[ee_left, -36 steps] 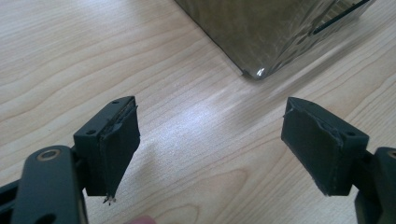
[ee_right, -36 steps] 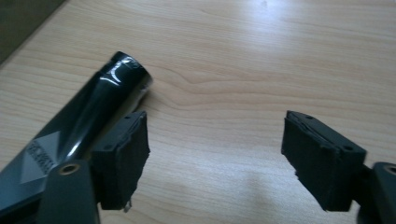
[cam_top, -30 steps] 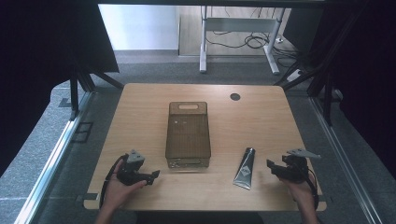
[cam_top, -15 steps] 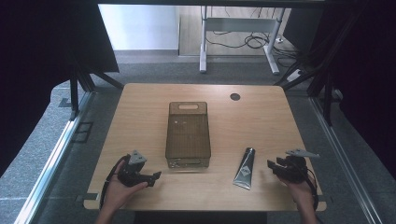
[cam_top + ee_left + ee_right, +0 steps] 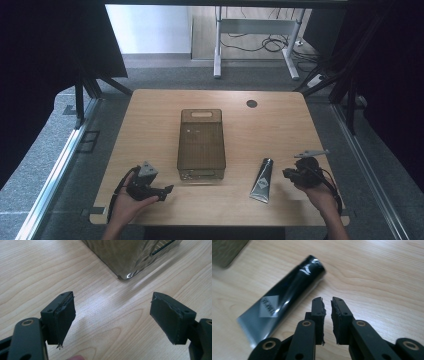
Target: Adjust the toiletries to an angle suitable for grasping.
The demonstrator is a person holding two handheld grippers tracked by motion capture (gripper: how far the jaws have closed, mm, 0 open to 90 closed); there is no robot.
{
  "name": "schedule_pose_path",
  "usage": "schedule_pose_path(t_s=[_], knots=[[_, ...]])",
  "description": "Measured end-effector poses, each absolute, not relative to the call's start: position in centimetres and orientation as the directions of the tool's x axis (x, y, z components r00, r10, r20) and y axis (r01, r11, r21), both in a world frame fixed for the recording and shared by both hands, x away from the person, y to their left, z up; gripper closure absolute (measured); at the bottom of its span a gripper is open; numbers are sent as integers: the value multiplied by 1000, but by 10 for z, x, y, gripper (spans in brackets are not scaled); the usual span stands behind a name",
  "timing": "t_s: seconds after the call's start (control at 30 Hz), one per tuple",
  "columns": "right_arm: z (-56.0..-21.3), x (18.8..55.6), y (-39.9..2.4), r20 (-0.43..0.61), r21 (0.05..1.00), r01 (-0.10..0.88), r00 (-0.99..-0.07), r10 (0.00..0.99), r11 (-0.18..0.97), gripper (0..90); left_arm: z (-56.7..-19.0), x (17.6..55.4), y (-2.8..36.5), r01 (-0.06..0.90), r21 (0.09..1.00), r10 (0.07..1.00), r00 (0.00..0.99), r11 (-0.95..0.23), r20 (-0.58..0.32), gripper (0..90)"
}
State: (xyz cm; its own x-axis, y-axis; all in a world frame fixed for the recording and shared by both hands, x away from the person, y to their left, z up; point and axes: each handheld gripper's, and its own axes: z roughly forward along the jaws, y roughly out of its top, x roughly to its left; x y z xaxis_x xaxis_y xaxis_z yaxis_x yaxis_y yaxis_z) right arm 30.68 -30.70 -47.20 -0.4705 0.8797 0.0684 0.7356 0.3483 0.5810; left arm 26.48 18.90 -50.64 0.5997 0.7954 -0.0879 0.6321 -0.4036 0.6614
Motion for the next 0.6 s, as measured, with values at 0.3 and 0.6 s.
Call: schedule_pose_path(t_s=[0.3, 0.6], knots=[[-450, 323, -283, 66, 495, 722, -586, 807, 484, 874, -510, 266, 187, 636, 646, 791, 606, -422, -79, 208], [-441, 330, -244, 62, 405, 684, -683, 728, 607, 897, -511, 267, 188, 635, 643, 790, 608, -428, -75, 208]])
